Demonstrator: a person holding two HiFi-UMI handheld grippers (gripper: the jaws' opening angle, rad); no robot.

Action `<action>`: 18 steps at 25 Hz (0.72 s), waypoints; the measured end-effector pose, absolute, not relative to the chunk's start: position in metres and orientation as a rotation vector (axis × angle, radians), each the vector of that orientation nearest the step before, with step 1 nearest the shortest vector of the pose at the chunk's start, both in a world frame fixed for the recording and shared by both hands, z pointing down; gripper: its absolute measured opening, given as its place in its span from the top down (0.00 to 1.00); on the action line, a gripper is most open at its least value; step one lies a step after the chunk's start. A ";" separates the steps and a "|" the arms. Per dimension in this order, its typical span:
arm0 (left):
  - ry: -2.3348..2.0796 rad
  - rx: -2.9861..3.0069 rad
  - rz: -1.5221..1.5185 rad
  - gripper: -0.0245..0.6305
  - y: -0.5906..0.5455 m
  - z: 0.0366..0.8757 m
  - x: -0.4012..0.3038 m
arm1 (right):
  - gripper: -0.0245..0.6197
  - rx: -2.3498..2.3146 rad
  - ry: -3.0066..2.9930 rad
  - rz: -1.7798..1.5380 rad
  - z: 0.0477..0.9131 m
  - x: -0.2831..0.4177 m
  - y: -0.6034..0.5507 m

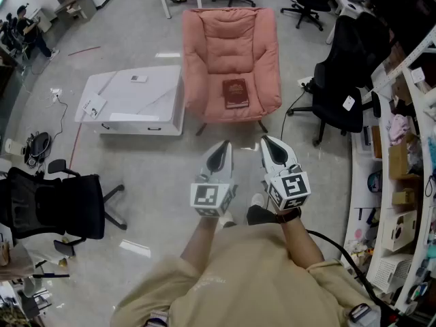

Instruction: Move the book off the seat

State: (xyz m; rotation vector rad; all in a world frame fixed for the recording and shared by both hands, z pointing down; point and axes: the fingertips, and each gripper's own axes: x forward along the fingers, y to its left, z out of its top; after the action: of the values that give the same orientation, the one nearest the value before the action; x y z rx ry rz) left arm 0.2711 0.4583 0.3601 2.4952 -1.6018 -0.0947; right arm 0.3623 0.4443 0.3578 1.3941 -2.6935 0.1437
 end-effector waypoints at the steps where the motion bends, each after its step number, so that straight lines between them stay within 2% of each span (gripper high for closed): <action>1: -1.612 2.494 -0.106 0.96 0.457 0.359 0.269 | 0.95 1.382 -2.697 0.145 0.357 0.359 0.444; 10: -1.657 2.459 -0.140 0.96 0.443 0.344 0.269 | 0.95 1.331 -2.727 0.189 0.352 0.357 0.426; 18: -1.532 2.492 -0.350 0.96 0.427 0.327 0.325 | 0.95 1.328 -2.781 0.224 0.341 0.402 0.394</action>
State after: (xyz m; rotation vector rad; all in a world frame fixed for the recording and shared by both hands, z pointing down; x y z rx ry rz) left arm 0.3249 0.4273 0.3270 2.4923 -1.5325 -0.3498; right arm 0.4017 0.3943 0.3413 1.3283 -2.7807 0.2245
